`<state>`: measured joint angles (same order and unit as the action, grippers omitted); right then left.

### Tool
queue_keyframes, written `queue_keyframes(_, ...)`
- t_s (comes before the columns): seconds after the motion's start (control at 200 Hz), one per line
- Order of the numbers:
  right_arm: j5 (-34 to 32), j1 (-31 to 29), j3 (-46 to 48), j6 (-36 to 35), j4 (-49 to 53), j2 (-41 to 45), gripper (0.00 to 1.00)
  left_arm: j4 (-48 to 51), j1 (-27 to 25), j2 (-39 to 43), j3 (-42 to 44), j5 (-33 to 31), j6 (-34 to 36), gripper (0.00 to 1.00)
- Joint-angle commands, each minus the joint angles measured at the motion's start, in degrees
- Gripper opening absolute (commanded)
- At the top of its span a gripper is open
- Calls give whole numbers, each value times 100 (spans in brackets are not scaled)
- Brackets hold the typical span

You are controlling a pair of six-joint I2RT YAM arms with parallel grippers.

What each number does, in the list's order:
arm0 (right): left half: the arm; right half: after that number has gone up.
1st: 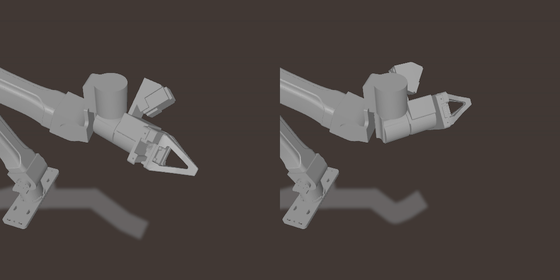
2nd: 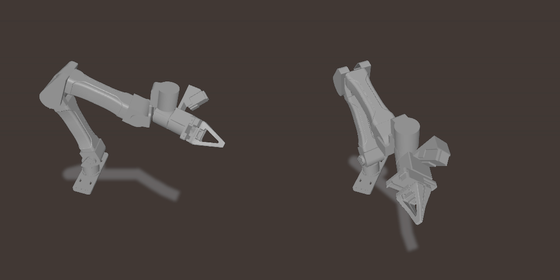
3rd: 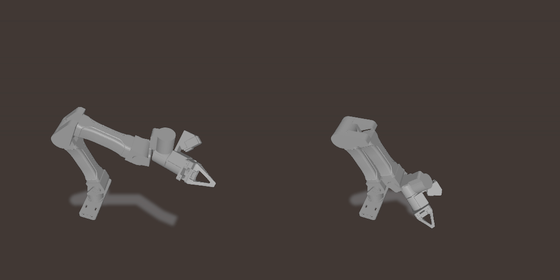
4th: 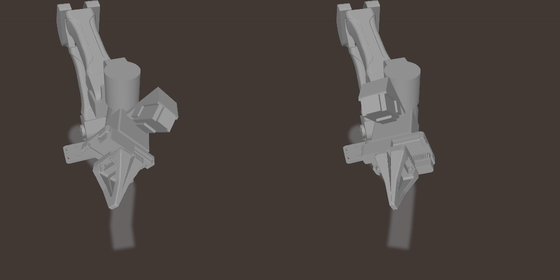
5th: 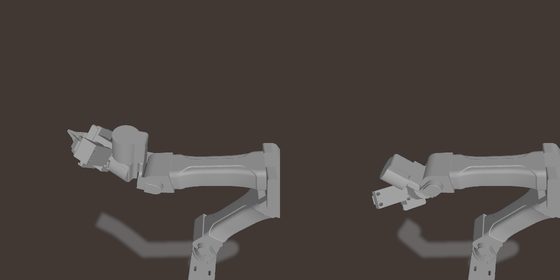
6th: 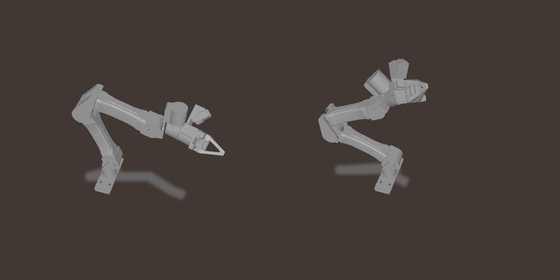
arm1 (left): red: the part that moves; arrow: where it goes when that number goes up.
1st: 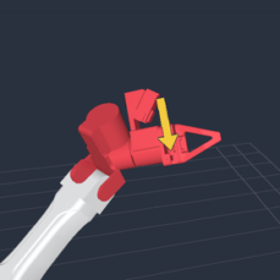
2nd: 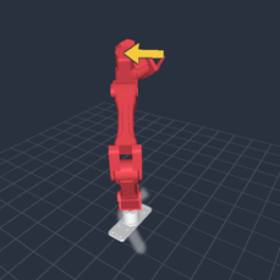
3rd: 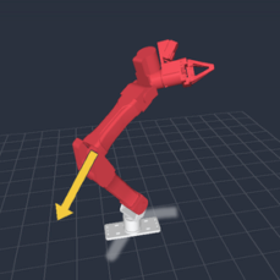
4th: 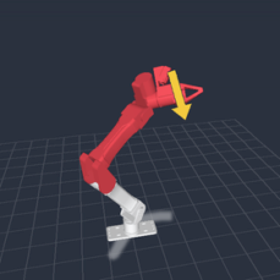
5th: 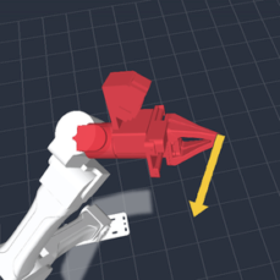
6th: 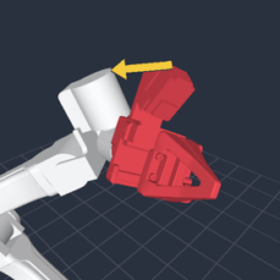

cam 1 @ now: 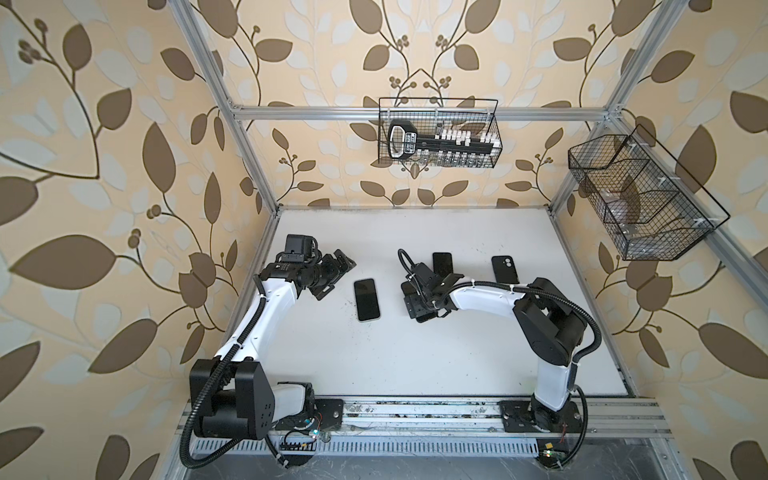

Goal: Take the phone out of the phone case

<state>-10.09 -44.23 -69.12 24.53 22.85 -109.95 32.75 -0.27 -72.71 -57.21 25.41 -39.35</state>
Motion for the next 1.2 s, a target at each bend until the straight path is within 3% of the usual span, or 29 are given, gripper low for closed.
queue_keyframes(0.0,-61,4,-173,-83,158,-204,87,-109,62,55,35,113,-9,99)
queue_keyframes(0.29,-132,-24,-180,-141,254,-354,86,-119,58,62,43,109,-25,99)
queue_keyframes(0.585,-186,-51,-178,-274,343,-301,70,-212,62,55,105,96,-105,99)
queue_keyframes(0.825,-138,-55,-177,-406,338,-101,66,-328,62,63,203,119,-250,99)
queue_keyframes(1.195,388,113,19,-349,21,266,64,-1923,-60,113,1192,1073,-1039,99)
